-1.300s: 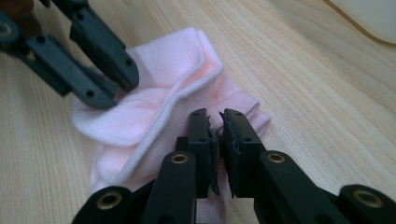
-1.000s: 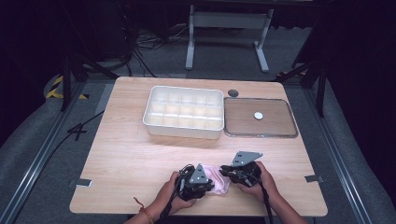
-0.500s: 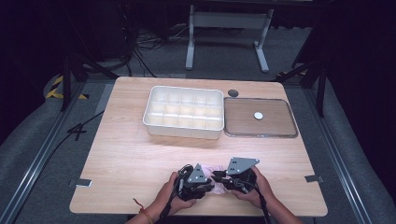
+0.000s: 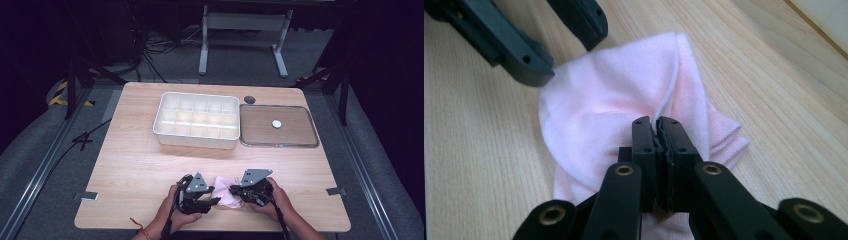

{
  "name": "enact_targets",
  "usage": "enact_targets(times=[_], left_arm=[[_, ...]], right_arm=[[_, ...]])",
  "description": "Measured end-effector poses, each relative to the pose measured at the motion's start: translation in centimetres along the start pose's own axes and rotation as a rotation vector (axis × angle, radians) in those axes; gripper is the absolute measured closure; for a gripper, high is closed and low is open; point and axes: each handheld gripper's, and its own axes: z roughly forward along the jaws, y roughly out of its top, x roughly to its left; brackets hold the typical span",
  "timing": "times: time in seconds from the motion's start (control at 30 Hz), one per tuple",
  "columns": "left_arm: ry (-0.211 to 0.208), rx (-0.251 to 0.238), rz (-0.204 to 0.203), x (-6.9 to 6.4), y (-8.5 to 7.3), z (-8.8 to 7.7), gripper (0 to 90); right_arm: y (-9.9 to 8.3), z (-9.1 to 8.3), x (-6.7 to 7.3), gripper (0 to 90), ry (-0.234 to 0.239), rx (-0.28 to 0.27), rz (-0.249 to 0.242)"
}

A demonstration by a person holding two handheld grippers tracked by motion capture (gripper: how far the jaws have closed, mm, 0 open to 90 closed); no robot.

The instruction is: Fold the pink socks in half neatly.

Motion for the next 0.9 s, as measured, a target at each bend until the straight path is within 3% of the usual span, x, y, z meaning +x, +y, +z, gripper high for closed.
enact_targets(times=[0.13, 0.17, 0.33, 0.47, 0.57, 0.7, 0.77, 0.9], left_arm=[[0.008, 0.015, -0.046, 0.7, -0.3, 0.6, 50.8], [0.015, 0.029, -0.046, 0.8, -0.3, 0.7, 49.2], [0.046, 0.007, -0.049, 0.9, -0.2, 1.3, 41.6], [0.066, 0.012, -0.010, 0.9, -0.1, 1.4, 41.6], [0.075, 0.016, -0.008, 0.8, -0.1, 1.5, 41.3], [0.076, 0.016, -0.001, 0.8, -0.1, 1.5, 41.4], [0.078, 0.012, 0.001, 0.8, -0.1, 1.5, 41.4], [0.078, 0.013, -0.002, 0.7, -0.1, 1.5, 41.5]], right_arm=[[0.0, 0.0, 0.1, 86.5, -0.005, -0.002, 0.002], [0.0, 0.0, 0.1, 86.5, -0.007, -0.002, 0.000], [0.0, 0.0, 0.2, 85.6, -0.018, -0.011, -0.010], [0.2, -0.2, 0.2, 83.1, -0.042, -0.029, -0.019], [0.5, -1.0, 0.3, 81.7, -0.064, -0.068, -0.020], [1.1, -1.9, 0.7, 81.1, -0.030, -0.130, 0.000], [1.4, -1.7, 1.3, 83.4, -0.011, -0.117, -0.021], [1.2, -0.7, 1.9, 88.6, 0.002, -0.039, -0.078]])
